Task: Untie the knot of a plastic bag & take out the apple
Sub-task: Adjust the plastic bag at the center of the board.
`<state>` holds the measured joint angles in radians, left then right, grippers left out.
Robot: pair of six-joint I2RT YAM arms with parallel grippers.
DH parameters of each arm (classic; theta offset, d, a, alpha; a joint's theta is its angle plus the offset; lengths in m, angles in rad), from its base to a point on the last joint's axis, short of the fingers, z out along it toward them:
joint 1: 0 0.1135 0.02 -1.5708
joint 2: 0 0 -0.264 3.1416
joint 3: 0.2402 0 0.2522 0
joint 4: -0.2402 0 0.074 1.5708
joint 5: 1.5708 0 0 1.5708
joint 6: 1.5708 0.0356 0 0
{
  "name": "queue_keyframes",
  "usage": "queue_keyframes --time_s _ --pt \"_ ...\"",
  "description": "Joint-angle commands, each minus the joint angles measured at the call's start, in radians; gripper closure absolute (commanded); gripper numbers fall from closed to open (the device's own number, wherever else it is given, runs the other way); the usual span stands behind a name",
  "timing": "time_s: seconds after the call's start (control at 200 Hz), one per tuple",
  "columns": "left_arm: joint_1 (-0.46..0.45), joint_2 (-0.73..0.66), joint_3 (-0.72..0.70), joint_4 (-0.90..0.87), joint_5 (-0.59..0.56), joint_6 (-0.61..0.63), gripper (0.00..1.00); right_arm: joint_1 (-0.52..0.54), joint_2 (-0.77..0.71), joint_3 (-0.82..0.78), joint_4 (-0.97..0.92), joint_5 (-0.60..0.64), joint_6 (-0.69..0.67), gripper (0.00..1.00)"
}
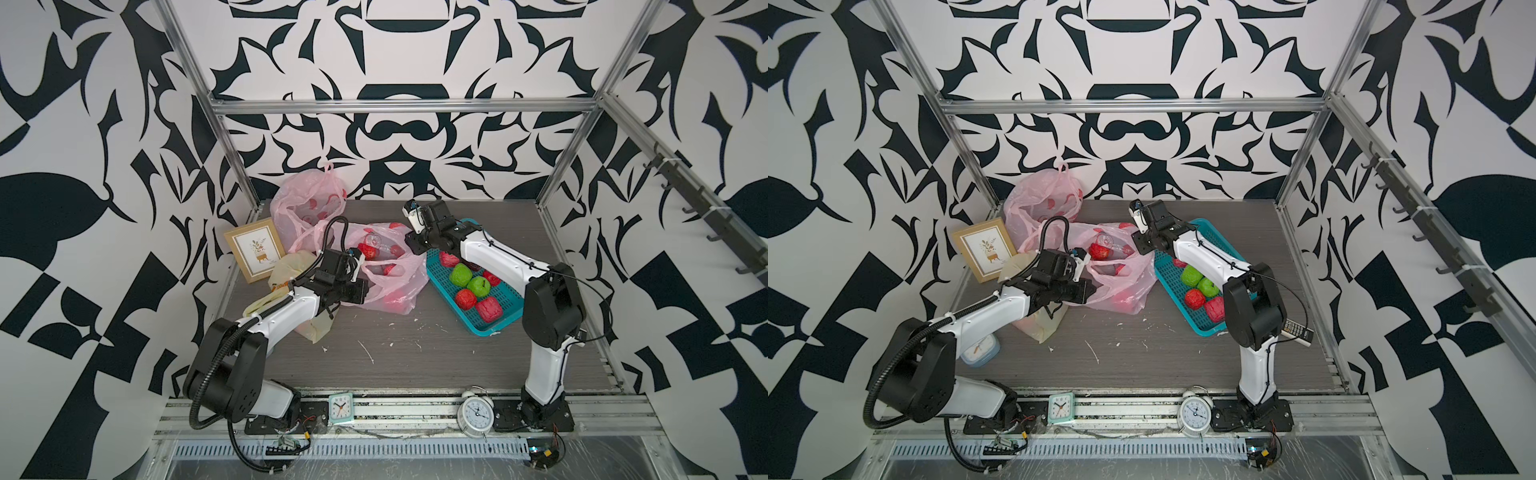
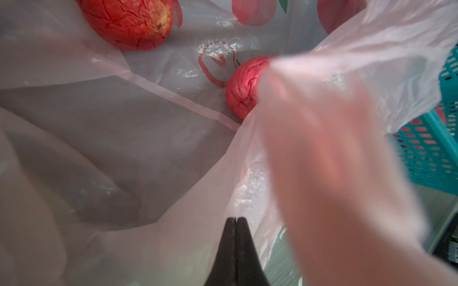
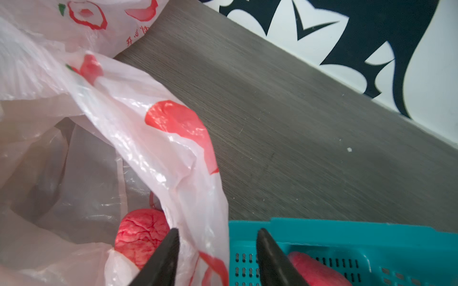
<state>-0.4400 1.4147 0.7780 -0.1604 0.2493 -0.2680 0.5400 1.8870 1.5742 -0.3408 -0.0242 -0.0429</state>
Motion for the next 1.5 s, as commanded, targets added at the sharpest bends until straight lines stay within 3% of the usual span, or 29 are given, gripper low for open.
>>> queue_keyframes --time_s 0.0,0.08,0.185,0.345,0.415,0.615,0.81,1.095,1.2,1.495 --pt "-0.007 -0.037 -0.028 0.006 0.086 -0.099 1.0 0.002 -0.182 -0.037 0.065 -0.072 0.061 0.33" --pt "-0.012 -0.038 -0.042 0.039 0.141 -0.141 1.0 0.018 -0.231 -0.06 0.089 -0.137 0.122 0.34" --pt "-0.032 -0.011 -0.048 0.076 0.158 -0.174 1.0 0.068 -0.219 -0.021 0.05 -0.156 0.163 0.44" --pt "-0.059 0.045 -0.038 0.128 0.191 -0.213 1.0 0.124 -0.108 0.05 0.028 -0.214 0.235 0.65" --pt "-0.071 0.048 -0.034 0.142 0.2 -0.224 1.0 0.147 -0.036 0.097 -0.018 -0.2 0.262 0.68" --pt "-0.074 0.03 -0.059 0.18 0.227 -0.255 1.0 0.207 0.142 0.194 -0.14 -0.089 0.309 0.7" --pt "-0.074 -0.008 -0.058 0.17 0.234 -0.267 1.0 0.212 0.225 0.219 -0.165 -0.003 0.318 0.7" --pt "-0.045 -0.168 0.065 -0.024 -0.014 -0.182 1.0 0.233 0.076 0.006 -0.236 0.008 0.256 0.71" --pt "-0.037 -0.148 0.085 -0.012 -0.033 -0.174 1.0 0.245 0.048 -0.066 -0.241 0.021 0.22 0.7" --pt "-0.035 0.103 0.123 0.119 0.039 -0.214 1.0 0.283 0.041 -0.202 -0.252 0.129 0.154 0.72"
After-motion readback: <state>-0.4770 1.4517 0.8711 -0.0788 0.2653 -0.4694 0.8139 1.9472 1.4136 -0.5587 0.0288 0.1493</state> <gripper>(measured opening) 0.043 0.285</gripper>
